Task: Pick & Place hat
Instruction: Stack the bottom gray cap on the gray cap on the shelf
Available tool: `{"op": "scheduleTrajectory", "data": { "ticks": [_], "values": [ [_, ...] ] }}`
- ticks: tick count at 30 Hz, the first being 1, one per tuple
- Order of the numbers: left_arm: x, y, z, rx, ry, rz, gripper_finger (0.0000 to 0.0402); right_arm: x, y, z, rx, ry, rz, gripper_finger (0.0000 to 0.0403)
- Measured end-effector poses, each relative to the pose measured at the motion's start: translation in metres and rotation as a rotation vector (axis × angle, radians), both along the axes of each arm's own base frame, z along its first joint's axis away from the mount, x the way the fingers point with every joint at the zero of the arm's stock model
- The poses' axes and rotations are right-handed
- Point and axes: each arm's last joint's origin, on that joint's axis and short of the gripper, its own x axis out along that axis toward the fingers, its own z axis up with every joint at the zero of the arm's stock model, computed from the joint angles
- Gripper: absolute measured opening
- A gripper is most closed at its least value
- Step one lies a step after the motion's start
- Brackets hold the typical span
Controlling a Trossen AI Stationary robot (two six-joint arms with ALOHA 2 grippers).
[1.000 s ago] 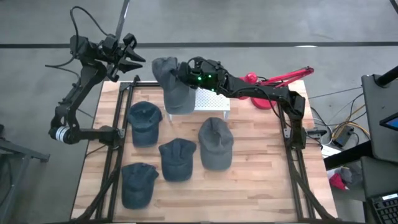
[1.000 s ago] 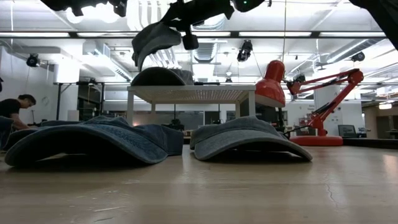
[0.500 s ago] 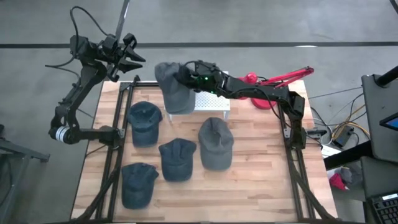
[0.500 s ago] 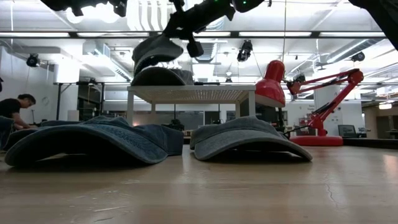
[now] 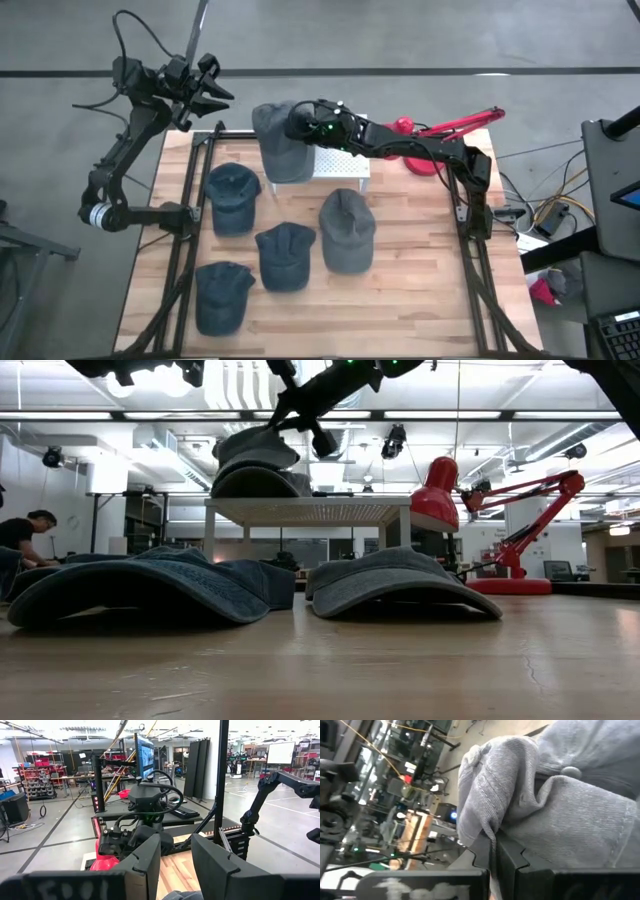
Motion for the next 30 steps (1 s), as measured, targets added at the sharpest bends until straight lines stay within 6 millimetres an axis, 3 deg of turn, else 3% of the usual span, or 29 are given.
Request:
{"op": "scheduleTrajectory", "data": {
  "ticks": [8, 16, 30],
  "values": [
    [0.0, 0.0, 0.0, 0.0, 0.0, 0.0, 0.0115, -0.001, 0.0, 0.002, -0.021, 0.009, 0.008, 0.0009],
    [0.0, 0.0, 0.0, 0.007, 0.001, -0.003, 0.0115, -0.015, 0.002, 0.018, -0.054, 0.033, 0.013, 0.0009],
    [0.0, 0.0, 0.0, 0.005, 0.002, -0.003, 0.0115, -0.022, 0.001, 0.01, -0.054, 0.171, 0.03, 0.0009]
  ]
}}
